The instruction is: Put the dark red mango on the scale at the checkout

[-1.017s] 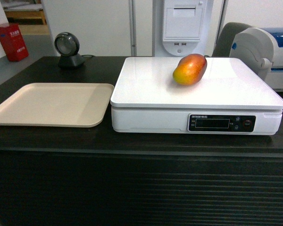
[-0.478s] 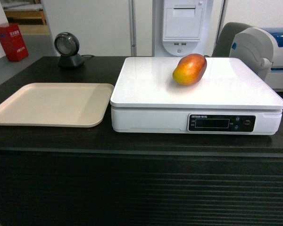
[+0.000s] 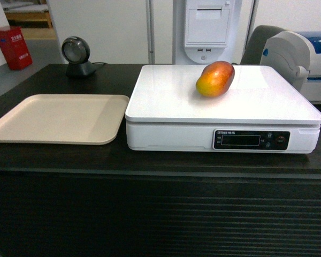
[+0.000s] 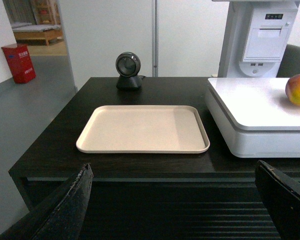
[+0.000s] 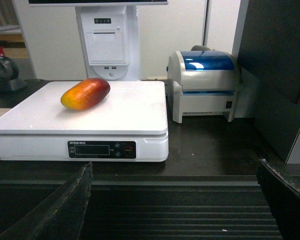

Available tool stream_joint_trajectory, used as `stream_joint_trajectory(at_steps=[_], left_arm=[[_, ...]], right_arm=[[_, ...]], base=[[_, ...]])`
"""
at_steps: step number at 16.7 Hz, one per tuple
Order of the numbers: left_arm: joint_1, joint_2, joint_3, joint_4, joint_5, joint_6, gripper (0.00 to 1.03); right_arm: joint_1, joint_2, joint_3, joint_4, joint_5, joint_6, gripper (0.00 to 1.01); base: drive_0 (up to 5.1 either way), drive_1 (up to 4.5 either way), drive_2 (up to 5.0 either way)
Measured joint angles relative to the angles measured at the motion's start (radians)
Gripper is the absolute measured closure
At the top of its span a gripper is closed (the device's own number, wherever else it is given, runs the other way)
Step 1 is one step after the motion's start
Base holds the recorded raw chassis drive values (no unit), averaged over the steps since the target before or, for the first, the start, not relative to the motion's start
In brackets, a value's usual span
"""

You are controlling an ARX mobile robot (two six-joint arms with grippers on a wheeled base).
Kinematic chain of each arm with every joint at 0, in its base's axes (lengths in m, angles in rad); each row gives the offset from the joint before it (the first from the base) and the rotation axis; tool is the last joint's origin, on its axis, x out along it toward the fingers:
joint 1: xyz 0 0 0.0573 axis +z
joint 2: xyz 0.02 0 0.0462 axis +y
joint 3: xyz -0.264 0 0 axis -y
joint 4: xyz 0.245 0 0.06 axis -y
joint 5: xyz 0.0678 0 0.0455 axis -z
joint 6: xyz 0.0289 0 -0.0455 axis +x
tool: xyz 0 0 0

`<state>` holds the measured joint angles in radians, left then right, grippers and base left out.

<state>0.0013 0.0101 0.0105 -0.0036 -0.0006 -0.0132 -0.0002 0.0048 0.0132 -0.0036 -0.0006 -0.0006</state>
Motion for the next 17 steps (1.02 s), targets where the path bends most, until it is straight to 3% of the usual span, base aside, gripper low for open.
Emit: stream_joint_trajectory(at_steps=[17], left_arm=[[0.0, 0.0, 0.0, 0.0, 0.0, 0.002, 0.05]], right_arm=[[0.0, 0.0, 0.0, -0.001, 0.001, 0.0, 0.03]], base=[[0.0, 0.0, 0.0]])
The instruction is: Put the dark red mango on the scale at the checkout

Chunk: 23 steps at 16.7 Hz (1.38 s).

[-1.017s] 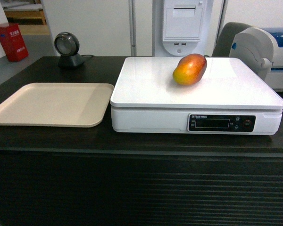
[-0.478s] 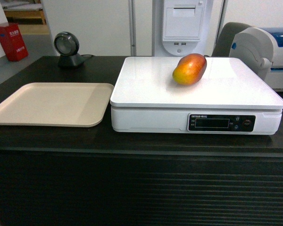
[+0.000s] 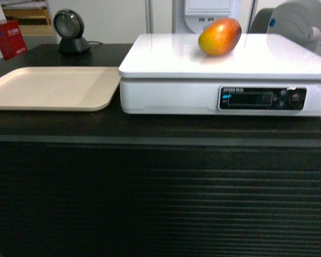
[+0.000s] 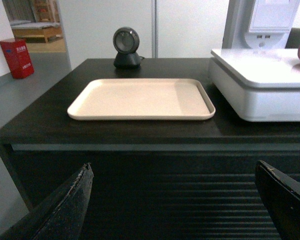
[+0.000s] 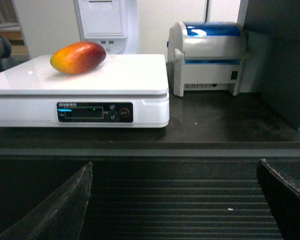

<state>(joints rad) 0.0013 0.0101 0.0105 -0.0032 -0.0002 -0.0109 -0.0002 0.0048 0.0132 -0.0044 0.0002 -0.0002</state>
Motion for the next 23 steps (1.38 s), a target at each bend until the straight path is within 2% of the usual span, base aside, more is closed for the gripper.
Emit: stream_joint_trajectory(at_steps=[23], left_arm=[[0.0, 0.0, 0.0, -0.003, 0.0, 0.0, 0.05]], right_arm=[[0.0, 0.0, 0.0, -0.002, 0.0, 0.0, 0.03]], base=[[0.0, 0.0, 0.0]])
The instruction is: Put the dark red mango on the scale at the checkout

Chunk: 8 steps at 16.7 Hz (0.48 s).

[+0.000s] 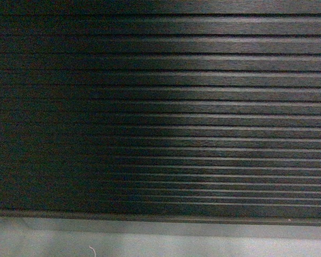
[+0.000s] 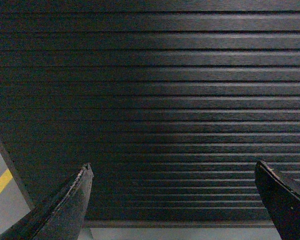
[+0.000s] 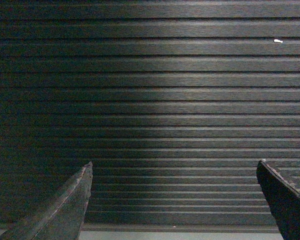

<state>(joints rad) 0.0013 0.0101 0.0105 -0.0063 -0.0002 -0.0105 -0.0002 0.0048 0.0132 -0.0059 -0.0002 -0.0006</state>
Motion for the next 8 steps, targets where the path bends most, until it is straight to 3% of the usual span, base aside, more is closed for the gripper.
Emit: stream_joint_trajectory(at_steps=[8], left_arm=[[0.0, 0.0, 0.0, 0.0, 0.0, 0.0, 0.05]], right_arm=[[0.0, 0.0, 0.0, 0.001, 0.0, 0.0, 0.03]], base=[[0.0, 0.0, 0.0]])
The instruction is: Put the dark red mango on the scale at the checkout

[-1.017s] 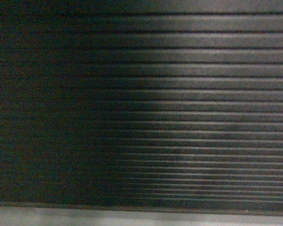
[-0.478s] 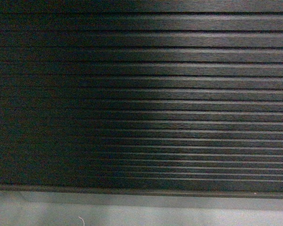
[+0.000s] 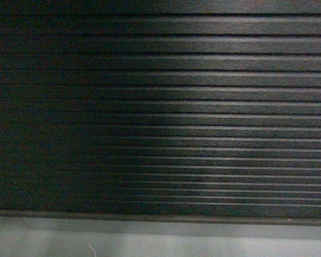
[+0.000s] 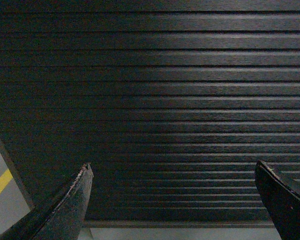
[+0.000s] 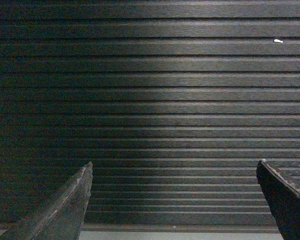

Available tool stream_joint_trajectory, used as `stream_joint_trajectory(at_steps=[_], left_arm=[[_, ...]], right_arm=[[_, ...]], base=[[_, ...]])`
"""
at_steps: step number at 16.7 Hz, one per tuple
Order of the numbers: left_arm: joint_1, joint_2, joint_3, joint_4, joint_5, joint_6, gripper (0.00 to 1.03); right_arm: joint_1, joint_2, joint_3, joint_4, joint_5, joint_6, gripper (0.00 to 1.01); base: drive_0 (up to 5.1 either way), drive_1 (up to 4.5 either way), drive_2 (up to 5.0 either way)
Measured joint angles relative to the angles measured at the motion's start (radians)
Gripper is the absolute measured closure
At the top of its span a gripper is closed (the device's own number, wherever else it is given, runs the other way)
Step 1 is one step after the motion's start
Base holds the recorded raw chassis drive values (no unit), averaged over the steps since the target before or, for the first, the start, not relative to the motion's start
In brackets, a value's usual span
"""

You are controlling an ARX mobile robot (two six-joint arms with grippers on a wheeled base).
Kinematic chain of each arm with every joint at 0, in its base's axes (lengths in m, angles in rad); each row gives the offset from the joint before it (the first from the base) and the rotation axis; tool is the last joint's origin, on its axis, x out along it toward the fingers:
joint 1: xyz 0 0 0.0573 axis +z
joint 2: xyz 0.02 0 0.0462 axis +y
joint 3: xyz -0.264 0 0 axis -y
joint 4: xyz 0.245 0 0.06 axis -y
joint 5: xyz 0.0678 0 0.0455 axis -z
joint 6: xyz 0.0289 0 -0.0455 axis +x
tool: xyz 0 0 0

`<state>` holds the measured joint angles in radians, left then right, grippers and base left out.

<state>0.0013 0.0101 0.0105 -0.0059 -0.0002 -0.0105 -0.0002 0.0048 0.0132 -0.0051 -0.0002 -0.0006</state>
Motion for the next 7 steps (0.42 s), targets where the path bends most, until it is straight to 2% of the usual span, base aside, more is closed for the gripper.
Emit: stream_joint_trajectory(at_steps=[7], left_arm=[[0.0, 0.0, 0.0, 0.0, 0.0, 0.0, 0.05]], right_arm=[[0.0, 0.0, 0.0, 0.0, 0.0, 0.0, 0.03]], base=[[0.0, 0.0, 0.0]])
